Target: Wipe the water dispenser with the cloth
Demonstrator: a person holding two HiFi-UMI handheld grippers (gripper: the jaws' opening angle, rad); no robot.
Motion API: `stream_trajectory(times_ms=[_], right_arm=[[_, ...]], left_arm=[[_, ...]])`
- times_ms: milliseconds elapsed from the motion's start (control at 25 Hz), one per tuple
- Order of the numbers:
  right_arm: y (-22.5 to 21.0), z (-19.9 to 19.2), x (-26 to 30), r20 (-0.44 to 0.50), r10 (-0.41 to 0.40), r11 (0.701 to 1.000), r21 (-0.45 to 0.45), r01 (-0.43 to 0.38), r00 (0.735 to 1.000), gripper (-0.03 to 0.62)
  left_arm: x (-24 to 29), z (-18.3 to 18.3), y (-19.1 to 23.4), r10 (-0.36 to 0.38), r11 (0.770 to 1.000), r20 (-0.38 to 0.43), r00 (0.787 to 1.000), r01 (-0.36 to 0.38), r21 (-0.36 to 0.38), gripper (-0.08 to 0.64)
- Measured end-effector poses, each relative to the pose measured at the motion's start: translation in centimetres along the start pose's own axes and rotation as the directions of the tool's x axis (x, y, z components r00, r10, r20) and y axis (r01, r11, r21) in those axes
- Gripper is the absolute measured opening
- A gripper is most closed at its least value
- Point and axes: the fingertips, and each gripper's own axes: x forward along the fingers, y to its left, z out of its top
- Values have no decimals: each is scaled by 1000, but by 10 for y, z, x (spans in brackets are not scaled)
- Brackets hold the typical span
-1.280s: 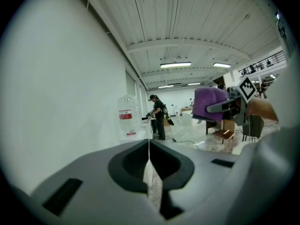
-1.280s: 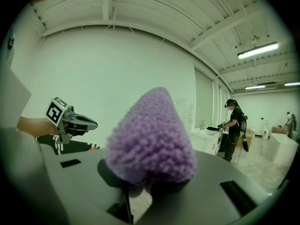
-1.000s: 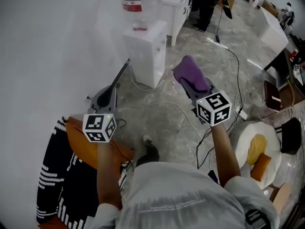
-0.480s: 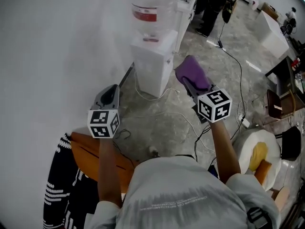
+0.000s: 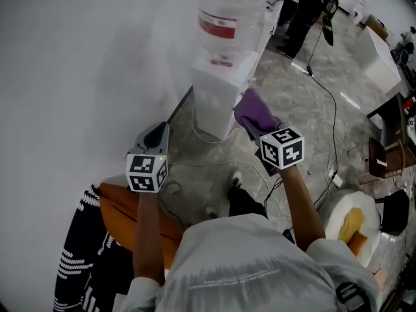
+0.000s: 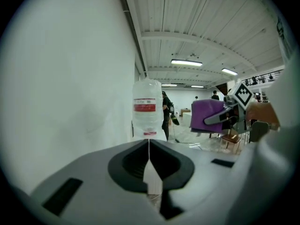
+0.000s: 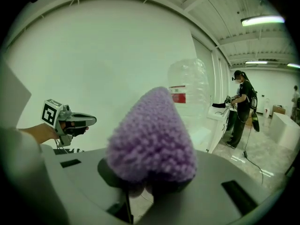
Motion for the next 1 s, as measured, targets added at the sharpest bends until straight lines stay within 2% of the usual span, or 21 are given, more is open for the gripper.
stream_trajectory(times_ms=[320, 480, 720, 880, 1000], right_arm=[[-14, -1, 77, -80, 57, 998, 9, -56, 995, 89], [-24, -3, 124, -122, 107, 994, 20, -105, 987, 91], [-34, -12, 206, -199, 200, 979, 67, -190, 959, 89], [-39, -16, 263, -238, 248, 967, 119, -225, 939, 89], [-43, -21, 305, -274, 268, 962, 122, -243, 924, 89]], left_arm=[[32, -20, 38, 43, 998, -52, 998, -46, -50, 18], [57, -32, 55, 64, 996, -105, 992, -71, -58, 18], [98, -54, 86, 91, 988, -186, 978, -112, -104, 18], [127, -60, 109, 103, 983, -221, 970, -132, -123, 18], [144, -64, 127, 126, 976, -239, 963, -164, -143, 18]])
